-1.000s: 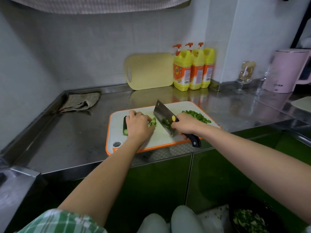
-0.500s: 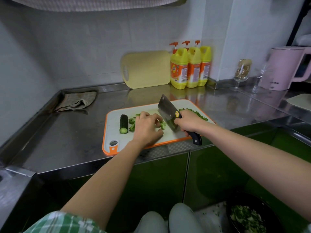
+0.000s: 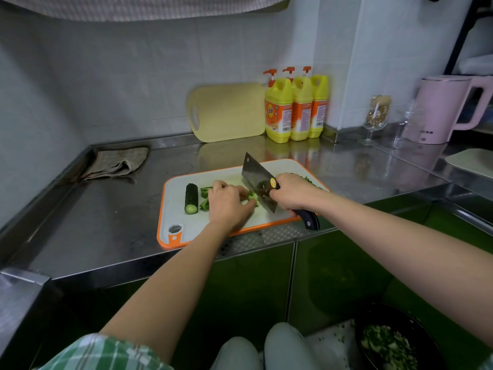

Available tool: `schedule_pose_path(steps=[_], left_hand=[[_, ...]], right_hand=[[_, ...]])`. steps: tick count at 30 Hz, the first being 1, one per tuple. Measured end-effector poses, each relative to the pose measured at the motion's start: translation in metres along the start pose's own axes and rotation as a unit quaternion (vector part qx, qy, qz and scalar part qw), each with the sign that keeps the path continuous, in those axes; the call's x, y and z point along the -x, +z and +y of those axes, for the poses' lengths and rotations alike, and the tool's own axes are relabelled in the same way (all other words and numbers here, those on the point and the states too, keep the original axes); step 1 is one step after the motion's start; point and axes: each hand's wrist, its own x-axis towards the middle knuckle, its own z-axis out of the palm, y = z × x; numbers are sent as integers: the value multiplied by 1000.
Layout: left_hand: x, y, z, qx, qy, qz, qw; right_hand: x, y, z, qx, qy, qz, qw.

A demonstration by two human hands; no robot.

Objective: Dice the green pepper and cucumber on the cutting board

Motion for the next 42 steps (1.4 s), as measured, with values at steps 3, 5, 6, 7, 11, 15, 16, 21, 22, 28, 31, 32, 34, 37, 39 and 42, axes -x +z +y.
schedule_pose_path(steps=[3,5,6,7,11,15,16,21,22,28,31,32,34,37,39,42], left_hand=[[0,0,1,-1,-9,3,1000],[1,0,2,-3,-11,4,1000],[1,0,3,-6,-11,5,1000],[1,0,3,-8,-10,6,1000],[0,0,4,-9,-8,9,1000],[0,3,2,-7,1,9,1000],[0,4,1,-3,2,9,1000],[-2,8,-2,8,2,13,1000],[-2,7,-3,10,1,14,1000],[-2,9,-5,19,-2,13,1000],[-4,10,-6,25,-7,10,1000],[-4,10,-6,25,-7,10,1000],[-4,10,-5,24,-6,10,1000],[-3,9,-6,23,-4,10,1000],[-4,10,-6,23,-3,7,1000],[-5,11,-7,22,-1,2,1000]], right_hand=[[-1,-2,-2,2,1,5,1000],[-1,-4,-4,3,2,5,1000],[-1,-5,-4,10,4,0,1000],[-2,-4,-4,20,6,-7,1000],[-5,-2,-2,35,7,-23,999],[-6,-2,-3,44,6,-30,999],[-7,0,-4,52,6,-31,998],[-16,13,-12,86,20,-18,996],[-18,15,-12,81,25,-9,996],[-22,14,-2,-9,21,43,999],[-17,5,-3,-4,7,17,1000],[-15,3,-4,2,3,7,1000],[-11,2,-7,15,-1,-5,1000],[-9,2,-9,27,-4,-12,1000],[-9,1,-8,23,-3,-14,1000],[-8,1,-8,21,2,-17,1000]])
